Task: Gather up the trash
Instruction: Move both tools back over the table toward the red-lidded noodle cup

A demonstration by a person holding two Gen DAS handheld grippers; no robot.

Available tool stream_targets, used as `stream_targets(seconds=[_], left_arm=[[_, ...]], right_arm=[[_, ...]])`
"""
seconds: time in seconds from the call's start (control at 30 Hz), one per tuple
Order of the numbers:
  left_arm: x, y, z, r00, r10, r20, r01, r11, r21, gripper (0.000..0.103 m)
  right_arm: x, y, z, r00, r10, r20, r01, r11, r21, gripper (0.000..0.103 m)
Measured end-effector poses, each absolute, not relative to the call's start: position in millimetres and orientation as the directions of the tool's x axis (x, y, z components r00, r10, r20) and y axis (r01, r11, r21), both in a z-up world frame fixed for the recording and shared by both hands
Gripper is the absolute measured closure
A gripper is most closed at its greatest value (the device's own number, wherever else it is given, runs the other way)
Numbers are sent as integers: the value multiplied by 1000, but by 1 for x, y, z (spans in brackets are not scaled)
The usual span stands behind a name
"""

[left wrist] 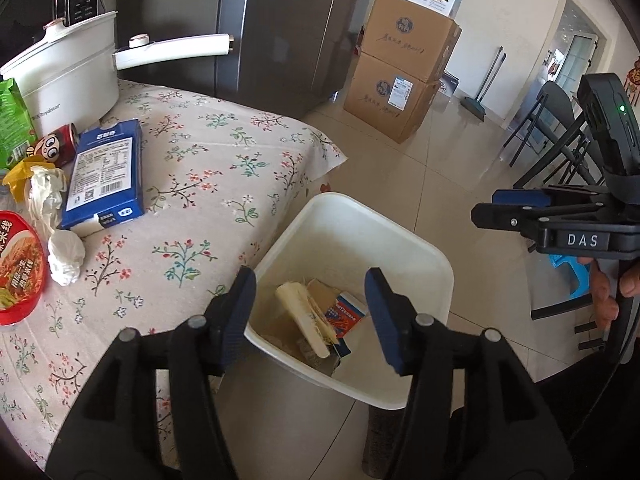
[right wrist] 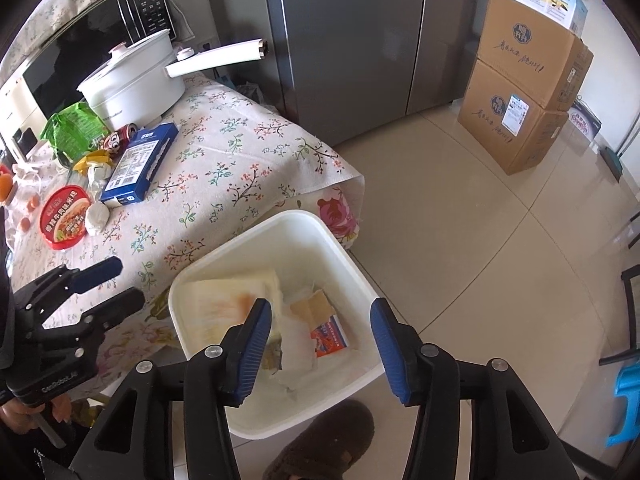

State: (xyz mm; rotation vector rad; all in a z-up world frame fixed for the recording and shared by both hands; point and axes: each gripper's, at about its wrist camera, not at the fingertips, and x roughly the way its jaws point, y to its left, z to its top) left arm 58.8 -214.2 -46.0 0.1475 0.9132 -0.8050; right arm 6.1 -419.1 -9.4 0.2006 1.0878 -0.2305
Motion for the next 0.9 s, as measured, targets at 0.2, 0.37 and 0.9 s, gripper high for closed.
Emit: stream_targets(seconds=[0.2, 0.37, 0.9], left_arm=[[63, -197, -41, 378, -533, -757, 652, 734, -191, 30], [68, -178, -39, 397, -489, -777, 622, 766, -164, 22], [116, -49, -24, 494, -317, -810, 347, 926, -150, 20]], right_arm=[[15, -414, -1, 468, -82, -880, 290, 955, 65, 44], [26, -402, 6, 484, -80, -872, 277, 959, 66, 39], [85, -330, 20, 522, -29, -852, 190, 978, 83, 31]])
